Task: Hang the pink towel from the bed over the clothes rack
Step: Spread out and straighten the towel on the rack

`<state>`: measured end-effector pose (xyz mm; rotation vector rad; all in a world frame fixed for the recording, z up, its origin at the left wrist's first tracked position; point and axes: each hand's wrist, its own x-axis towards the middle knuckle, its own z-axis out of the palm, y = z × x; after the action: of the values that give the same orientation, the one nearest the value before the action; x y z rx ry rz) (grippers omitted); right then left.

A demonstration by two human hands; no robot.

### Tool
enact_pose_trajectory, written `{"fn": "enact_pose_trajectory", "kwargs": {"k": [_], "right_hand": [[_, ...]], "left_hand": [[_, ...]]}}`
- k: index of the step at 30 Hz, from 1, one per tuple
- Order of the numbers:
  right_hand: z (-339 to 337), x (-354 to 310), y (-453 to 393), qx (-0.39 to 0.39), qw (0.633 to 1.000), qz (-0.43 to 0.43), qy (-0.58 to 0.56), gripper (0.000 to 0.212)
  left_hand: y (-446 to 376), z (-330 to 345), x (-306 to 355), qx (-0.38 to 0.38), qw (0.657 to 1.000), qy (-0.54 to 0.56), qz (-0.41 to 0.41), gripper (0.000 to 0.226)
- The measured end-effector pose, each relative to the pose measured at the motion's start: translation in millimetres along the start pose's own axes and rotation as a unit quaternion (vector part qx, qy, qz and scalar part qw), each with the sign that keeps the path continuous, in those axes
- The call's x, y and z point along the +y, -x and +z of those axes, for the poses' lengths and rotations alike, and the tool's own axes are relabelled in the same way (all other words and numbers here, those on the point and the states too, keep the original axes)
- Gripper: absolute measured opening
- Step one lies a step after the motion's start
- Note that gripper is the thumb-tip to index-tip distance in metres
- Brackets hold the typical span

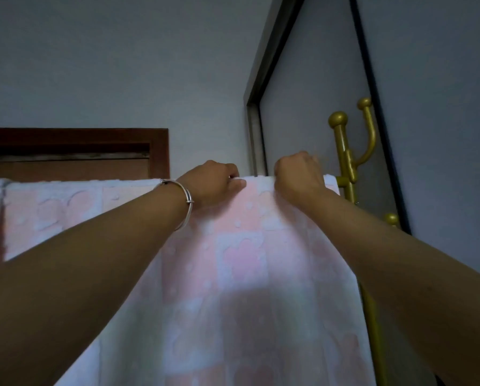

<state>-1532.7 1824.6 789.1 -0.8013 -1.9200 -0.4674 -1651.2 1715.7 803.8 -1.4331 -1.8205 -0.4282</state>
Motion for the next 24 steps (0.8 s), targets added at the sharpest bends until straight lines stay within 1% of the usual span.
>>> {"fn": "enact_pose_trajectory", "kwargs": {"k": [5,7,10,14,17,19,21,22,24], "right_hand": [[-7.0,-85.0,5.0,0.015,0.991,-0.072,-0.114,0.032],[-10.5,-120.4,9.1,0.022,0.985,-0.098,-0.143,0.031],[-17.1,-170.9,16.8,0.024,0.978,-0.124,-0.169,0.031],[-23.5,-240.3,29.4,0.035,0.972,-0.136,-0.187,0.032],[-26.6,-287.9,37.5,0.035,0.971,-0.144,-0.188,0.032],[-28.9,-311.9,40.7,0.033,0.972,-0.139,-0.185,0.031],[-29.1,-323.9,41.6,0.032,0.975,-0.125,-0.183,0.027],[-31.1,-341.2,44.4,0.030,0.976,-0.116,-0.180,0.025],[-31.4,-346.4,45.8,0.030,0.979,-0.105,-0.172,0.024]], "left_hand": [[46.4,-22.3,-54.3,0.037,0.997,-0.060,-0.015,0.039],[68.7,-34.1,-80.7,0.044,0.995,-0.084,-0.029,0.035],[100.7,-50.9,-117.2,0.041,0.991,-0.114,-0.052,0.035],[141.6,-72.5,-161.0,0.036,0.986,-0.142,-0.084,0.047],[170.3,-89.5,-189.3,0.043,0.977,-0.176,-0.112,0.050],[186.0,-97.3,-202.4,0.054,0.972,-0.170,-0.150,0.051],[195.6,-101.0,-204.8,0.078,0.968,-0.149,-0.185,0.045],[205.3,-106.9,-214.9,0.083,0.969,-0.134,-0.192,0.045],[207.4,-106.4,-214.3,0.085,0.972,-0.090,-0.198,0.050]]}}
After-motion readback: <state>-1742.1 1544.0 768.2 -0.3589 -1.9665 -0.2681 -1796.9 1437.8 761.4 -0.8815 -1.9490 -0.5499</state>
